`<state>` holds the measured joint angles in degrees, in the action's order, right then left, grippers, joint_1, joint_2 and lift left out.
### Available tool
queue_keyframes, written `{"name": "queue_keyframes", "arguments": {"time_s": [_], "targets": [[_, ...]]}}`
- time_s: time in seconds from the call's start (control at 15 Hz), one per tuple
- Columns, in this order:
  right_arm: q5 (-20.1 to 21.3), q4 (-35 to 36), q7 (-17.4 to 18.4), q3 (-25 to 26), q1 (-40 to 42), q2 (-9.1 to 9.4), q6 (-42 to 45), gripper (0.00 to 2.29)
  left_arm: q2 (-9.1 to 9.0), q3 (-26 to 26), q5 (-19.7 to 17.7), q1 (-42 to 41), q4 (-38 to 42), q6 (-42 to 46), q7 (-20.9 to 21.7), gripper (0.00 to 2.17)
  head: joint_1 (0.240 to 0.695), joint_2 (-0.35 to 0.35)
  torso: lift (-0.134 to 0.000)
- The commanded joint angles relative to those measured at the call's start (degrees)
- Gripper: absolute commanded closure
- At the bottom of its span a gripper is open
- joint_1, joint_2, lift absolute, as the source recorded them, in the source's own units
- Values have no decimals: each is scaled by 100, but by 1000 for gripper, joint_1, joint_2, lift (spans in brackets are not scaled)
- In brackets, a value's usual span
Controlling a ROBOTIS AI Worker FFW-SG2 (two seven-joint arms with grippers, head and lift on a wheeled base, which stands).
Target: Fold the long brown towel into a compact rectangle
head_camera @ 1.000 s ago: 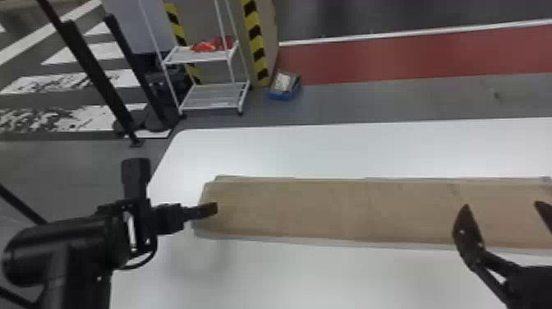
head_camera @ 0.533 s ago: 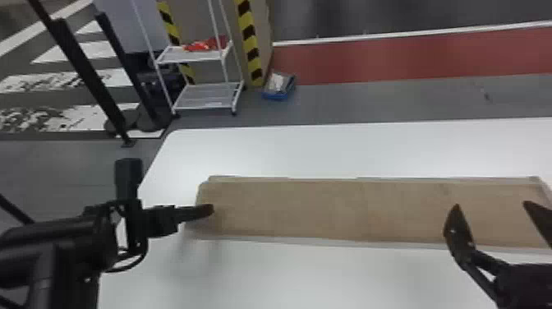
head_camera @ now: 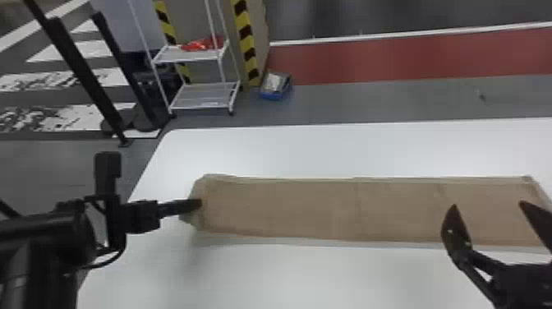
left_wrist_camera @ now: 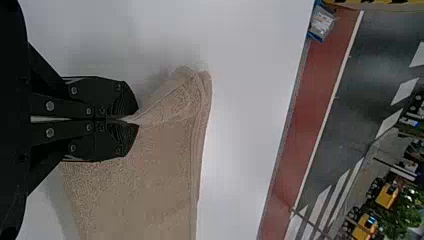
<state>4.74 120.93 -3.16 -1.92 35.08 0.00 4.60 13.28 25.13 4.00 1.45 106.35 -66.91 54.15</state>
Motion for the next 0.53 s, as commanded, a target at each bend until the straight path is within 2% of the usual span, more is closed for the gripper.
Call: {"name": "queue_keyframes", "arguments": {"time_s": [0.0,0.13,0.2,0.33,0.47], "targets": [[0,-8,0,8,-2,5,0,97,219,256,118,172,-44,-3,325,2142,695,213,-125],[0,-17,0,8,-2,5,0,97,412,537,109,321,-141,-3,412,2142,695,229,-125],[0,-17,0,8,-2,5,0,97,570,634,101,391,-229,-3,448,2142,695,244,-125],[0,-26,0,17,-2,5,18,97,737,818,92,532,-308,-38,518,2142,695,292,-125],[0,-35,0,25,-2,5,36,97,764,871,-14,550,-53,-1057,579,2142,695,317,-125]]}}
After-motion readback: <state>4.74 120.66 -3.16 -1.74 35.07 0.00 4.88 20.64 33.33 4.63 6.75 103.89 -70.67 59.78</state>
